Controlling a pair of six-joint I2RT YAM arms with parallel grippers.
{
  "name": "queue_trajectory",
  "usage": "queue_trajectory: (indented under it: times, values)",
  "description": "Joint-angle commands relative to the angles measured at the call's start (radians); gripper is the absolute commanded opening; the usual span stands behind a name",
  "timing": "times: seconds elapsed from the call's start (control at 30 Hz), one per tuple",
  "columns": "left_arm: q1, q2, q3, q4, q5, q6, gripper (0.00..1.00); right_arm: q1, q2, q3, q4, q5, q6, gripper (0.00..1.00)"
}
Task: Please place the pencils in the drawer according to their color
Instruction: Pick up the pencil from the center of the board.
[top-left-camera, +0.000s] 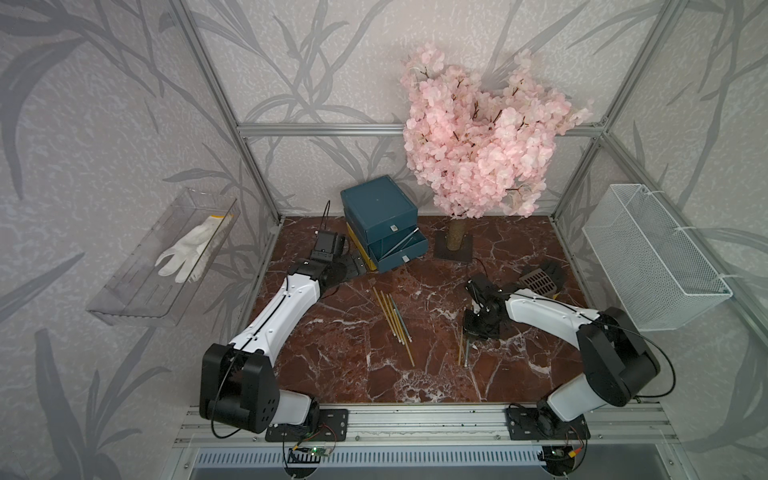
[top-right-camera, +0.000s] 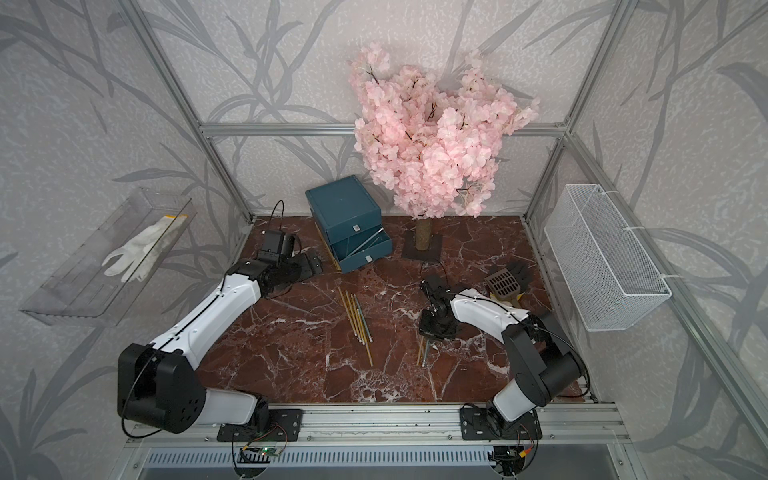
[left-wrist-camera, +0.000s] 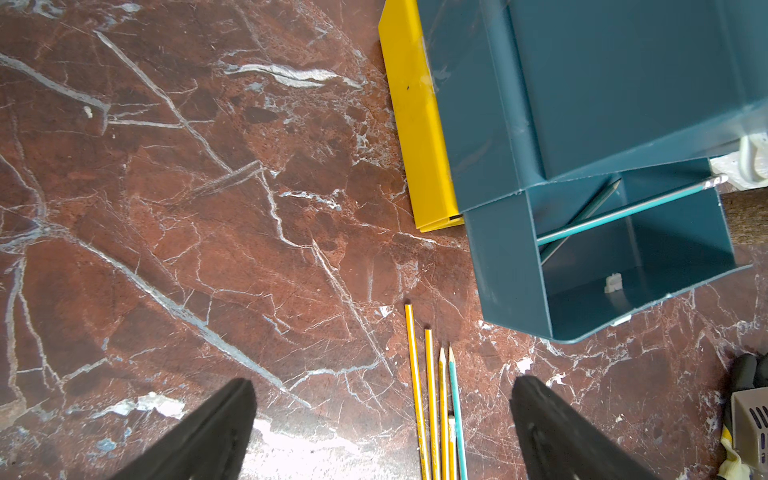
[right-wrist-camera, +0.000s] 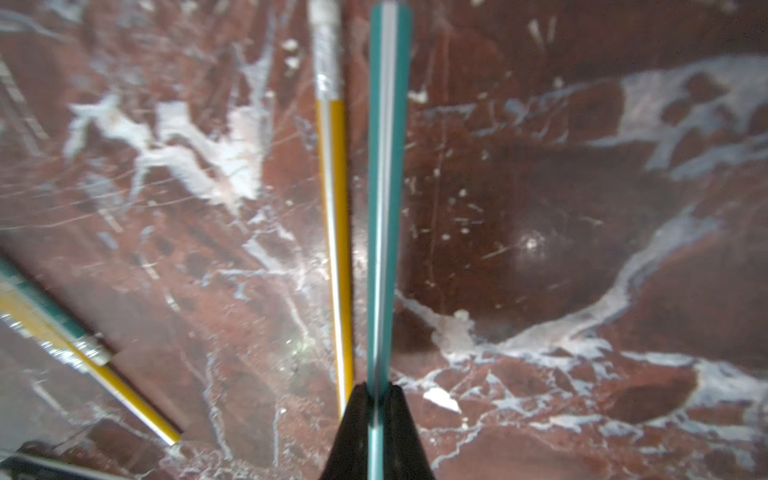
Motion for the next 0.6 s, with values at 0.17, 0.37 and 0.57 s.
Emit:
queue_trajectory:
  times: [0.17,0.37,0.57]
  values:
    - [0.003,-0.007,0.007,0.008,0.054,0.013,1.0,0.0,-0.058,0.12,0.063,-0.129,0.091,0.0]
    - [0.003,0.003,0.015,0.02,0.108,0.014,1.0,0.021,0.007,0.221,0.207,-0.195,0.185,0.0]
    - [0.001,0.017,0.026,0.021,0.144,0.009,1.0,0.056,0.123,0.35,0.353,-0.216,0.276,0.0]
